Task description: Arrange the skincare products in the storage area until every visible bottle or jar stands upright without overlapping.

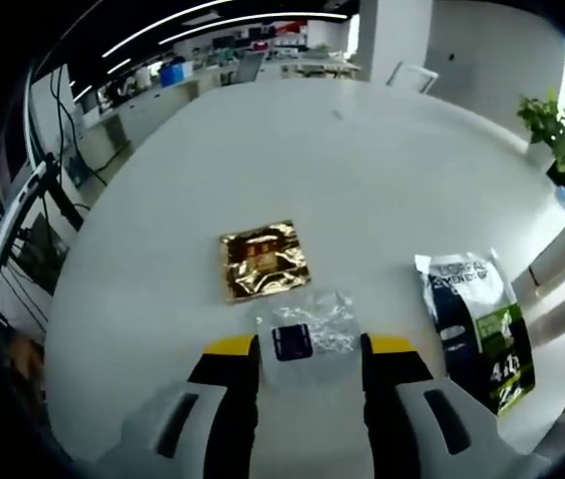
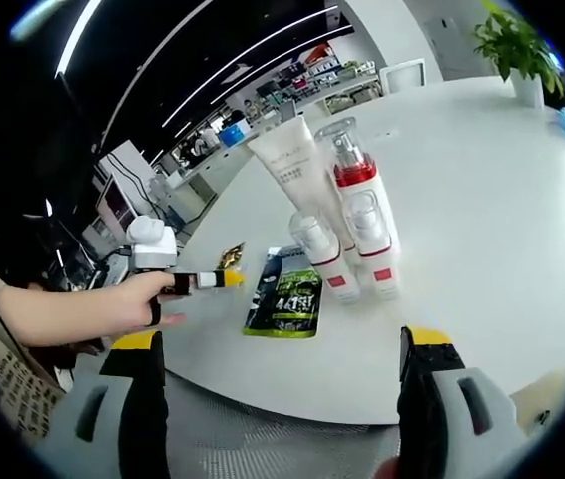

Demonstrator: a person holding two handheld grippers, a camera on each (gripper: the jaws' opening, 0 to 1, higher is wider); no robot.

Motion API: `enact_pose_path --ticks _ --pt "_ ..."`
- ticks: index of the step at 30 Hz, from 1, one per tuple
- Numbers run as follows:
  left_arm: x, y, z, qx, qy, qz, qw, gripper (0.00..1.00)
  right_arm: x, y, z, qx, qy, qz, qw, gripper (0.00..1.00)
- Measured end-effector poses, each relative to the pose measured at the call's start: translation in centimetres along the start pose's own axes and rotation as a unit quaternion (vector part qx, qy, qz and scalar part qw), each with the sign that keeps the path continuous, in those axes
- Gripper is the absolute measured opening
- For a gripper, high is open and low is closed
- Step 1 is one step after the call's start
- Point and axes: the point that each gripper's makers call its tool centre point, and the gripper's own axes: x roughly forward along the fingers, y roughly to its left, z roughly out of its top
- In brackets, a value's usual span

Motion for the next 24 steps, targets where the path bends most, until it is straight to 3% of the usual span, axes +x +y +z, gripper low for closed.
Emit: enact_pose_path --ticks 9,24 --pt "-1.9 -0.7 -0.3 -0.001 -0.010 -0.007 0.9999 0.38 -0.1 0.1 0.2 -0.003 -0.005 0.001 1.0000 0.98" --pt "-4.5 -3.2 -4.3 0.008 0.006 -0.036 0.9993 0.38 -0.1 0.3 0.2 -0.009 -0.005 0.006 0.9999 0.98"
